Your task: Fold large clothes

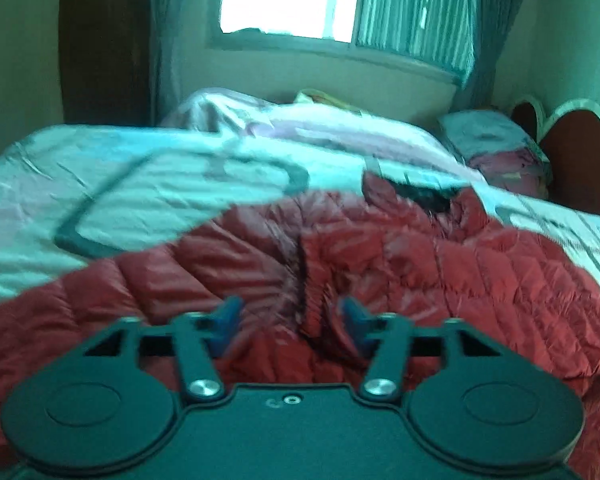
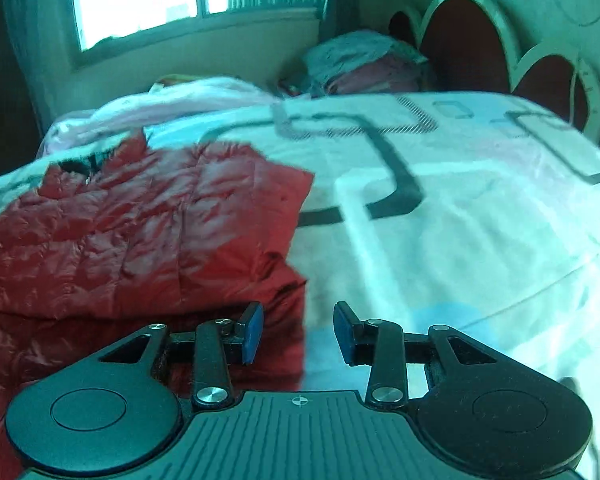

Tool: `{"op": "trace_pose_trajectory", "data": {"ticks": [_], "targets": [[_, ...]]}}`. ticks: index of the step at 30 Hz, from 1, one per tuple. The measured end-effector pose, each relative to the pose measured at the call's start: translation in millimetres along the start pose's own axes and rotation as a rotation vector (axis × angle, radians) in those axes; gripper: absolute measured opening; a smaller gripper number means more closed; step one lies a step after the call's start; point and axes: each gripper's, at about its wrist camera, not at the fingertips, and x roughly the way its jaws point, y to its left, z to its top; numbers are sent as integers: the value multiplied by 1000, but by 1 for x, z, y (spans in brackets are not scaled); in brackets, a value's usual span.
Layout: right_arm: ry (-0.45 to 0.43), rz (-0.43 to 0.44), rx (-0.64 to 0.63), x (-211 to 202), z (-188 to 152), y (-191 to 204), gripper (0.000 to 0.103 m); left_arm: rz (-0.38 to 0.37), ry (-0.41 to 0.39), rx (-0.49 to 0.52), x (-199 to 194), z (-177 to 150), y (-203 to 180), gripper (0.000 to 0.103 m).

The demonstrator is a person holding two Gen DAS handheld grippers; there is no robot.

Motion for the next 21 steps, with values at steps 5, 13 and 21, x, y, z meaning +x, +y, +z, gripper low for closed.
{"op": "trace_pose_trajectory", "data": {"ticks": [5, 13, 21], "targets": [[-68, 25, 21, -4, 21, 4, 38, -49, -38, 25, -12, 14, -20, 60], [-34, 63, 0, 58, 61, 42, 38, -65, 97, 45, 53, 19, -60, 57], [35, -3, -100, 121, 65, 61, 38, -7, 175, 63, 87, 6, -58, 57]]}}
